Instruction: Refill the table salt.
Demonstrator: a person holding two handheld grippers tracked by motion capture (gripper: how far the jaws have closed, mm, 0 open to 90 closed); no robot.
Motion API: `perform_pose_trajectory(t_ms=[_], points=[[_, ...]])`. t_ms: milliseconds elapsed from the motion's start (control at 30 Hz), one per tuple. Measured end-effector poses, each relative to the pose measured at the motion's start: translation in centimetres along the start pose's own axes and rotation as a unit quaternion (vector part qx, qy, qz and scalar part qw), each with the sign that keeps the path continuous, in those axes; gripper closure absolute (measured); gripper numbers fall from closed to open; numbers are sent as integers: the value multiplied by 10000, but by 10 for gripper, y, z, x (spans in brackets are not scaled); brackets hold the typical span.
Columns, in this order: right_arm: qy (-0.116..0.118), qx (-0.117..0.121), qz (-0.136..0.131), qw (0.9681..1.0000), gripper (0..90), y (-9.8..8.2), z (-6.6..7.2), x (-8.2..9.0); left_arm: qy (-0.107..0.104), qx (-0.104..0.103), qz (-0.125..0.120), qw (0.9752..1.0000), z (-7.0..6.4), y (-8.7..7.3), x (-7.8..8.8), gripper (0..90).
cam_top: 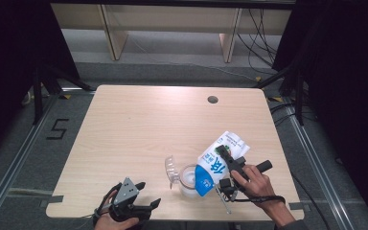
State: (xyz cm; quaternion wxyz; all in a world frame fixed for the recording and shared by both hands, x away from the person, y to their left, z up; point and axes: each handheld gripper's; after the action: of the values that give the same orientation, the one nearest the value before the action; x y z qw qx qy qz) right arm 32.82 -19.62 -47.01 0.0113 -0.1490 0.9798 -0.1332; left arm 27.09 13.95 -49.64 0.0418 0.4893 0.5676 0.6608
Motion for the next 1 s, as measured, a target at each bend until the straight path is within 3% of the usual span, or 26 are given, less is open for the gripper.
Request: perform_pose_trajectory(t_ms=[33, 200, 233, 333, 367, 633, 733, 867, 1000], points=[[65, -104, 34, 9999, 723, 0, 2, 0, 0, 12, 1, 10000, 0, 0, 0, 222], [66, -105, 33, 9999, 725, 0, 2, 0, -12, 6, -9, 10000, 0, 0, 0, 222], [18, 26, 42, 10000, 725, 0, 0, 1, -13, 11, -14, 10000, 0, 0, 0, 222], [32, 11, -9, 10000, 726, 0, 0, 0, -17, 22, -29, 10000, 0, 0, -1, 222], [38, 12, -9, 10000, 726, 0, 0, 0, -17, 117, -35, 9999, -1, 0, -1, 222], [38, 10, -11, 10000, 728, 0, 0, 0, -11, 101, -9, 9999, -1, 0, -1, 222], [135, -179, 36, 9997, 729, 0, 4, 0, -11, 86, -5, 10000, 0, 0, -1, 222], [50, 0, -1, 10000, 730, 0, 0, 0, -15, 119, -27, 9999, -1, 0, -1, 222], [-5, -26, -58, 10000, 732, 0, 1, -1, -11, 97, -10, 10000, -1, -1, -1, 222]])
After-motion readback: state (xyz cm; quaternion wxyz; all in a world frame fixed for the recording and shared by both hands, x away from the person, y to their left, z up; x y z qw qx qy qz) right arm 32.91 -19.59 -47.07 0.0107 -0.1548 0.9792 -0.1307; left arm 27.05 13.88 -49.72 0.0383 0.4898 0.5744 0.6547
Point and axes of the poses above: each handheld gripper's, and its own axes: x roughly backward along the jaws, y roughly out of its top, z roughly to its left, and after that the axes turned 6 degrees about z, right-handed
